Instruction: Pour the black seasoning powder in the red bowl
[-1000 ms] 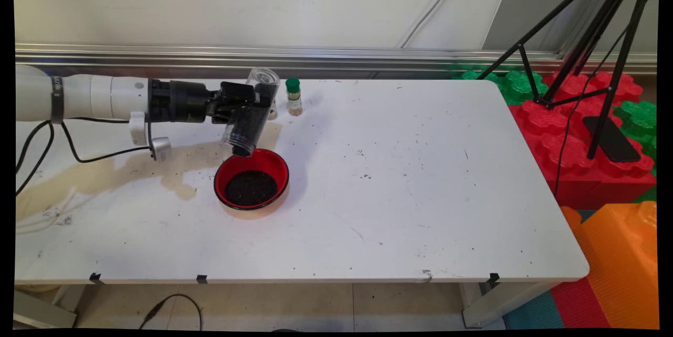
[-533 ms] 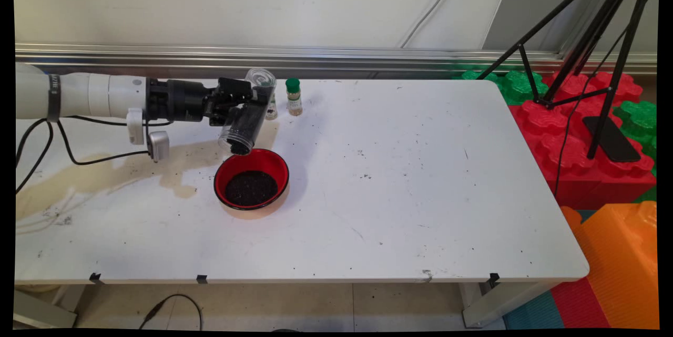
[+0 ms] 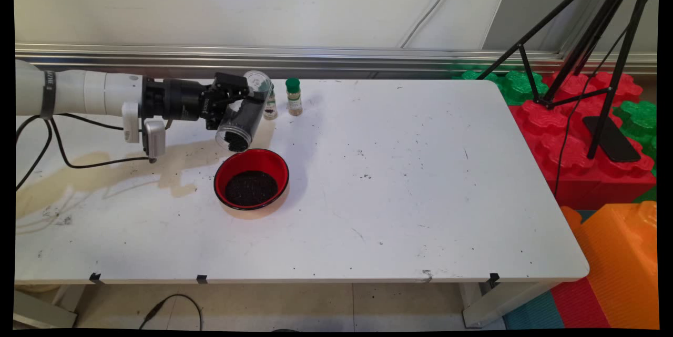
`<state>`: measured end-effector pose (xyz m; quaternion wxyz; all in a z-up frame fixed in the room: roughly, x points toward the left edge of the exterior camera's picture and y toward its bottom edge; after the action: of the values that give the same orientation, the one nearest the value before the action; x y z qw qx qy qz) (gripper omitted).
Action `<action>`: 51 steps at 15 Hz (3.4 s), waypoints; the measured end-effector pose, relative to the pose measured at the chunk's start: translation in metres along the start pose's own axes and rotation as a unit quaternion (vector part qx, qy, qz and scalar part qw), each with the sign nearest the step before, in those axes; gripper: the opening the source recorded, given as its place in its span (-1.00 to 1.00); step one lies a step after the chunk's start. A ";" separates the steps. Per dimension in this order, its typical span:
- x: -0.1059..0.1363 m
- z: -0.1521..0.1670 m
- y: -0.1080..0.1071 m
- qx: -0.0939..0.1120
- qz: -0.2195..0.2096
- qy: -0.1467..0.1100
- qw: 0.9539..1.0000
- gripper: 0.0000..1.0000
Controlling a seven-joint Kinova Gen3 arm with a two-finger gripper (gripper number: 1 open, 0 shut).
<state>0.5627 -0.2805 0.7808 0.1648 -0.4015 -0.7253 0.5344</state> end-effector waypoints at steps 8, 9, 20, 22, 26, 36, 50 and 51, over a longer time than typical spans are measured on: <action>-0.005 -0.008 -0.003 -0.007 -0.124 0.005 0.992 -1.00; -0.005 -0.009 -0.004 -0.008 -0.144 0.006 0.990 -1.00; -0.016 -0.013 -0.013 -0.016 -0.381 0.006 0.924 -1.00; -0.018 -0.014 -0.016 -0.013 -0.430 0.006 0.903 -1.00; -0.022 -0.017 -0.023 -0.009 -0.513 0.005 0.859 -1.00; -0.034 -0.031 -0.037 0.002 -0.680 -0.013 0.733 -1.00; -0.045 -0.042 -0.010 0.005 -0.740 -0.022 0.672 -1.00; -0.046 -0.043 -0.007 0.006 -0.740 -0.022 0.672 -1.00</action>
<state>0.6173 -0.2891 0.8118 0.4923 0.2800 -0.7852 0.2503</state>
